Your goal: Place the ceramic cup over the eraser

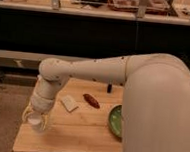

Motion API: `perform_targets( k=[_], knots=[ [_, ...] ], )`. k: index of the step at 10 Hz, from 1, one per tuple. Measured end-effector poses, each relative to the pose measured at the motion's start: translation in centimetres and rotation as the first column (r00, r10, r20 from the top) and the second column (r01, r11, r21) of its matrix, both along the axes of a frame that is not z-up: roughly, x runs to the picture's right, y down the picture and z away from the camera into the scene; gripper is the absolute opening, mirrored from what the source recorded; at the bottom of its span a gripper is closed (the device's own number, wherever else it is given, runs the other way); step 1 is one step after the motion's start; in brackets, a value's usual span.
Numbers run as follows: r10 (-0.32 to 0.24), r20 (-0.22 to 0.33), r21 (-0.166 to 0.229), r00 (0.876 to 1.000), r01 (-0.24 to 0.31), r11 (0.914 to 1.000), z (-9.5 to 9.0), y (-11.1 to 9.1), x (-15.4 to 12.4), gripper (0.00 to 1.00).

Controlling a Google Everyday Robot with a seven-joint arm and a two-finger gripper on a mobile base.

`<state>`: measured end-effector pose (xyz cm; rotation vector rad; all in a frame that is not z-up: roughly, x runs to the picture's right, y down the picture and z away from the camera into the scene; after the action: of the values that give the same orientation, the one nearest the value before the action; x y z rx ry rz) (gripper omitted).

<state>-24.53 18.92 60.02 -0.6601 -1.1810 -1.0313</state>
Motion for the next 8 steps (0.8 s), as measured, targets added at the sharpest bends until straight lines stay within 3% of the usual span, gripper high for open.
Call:
perform_targets(
  k=[8],
  knots=[
    [-0.005, 0.010, -0.010, 1.000, 0.005, 0.9999, -0.37, 0.03, -0.06, 0.00]
  ],
)
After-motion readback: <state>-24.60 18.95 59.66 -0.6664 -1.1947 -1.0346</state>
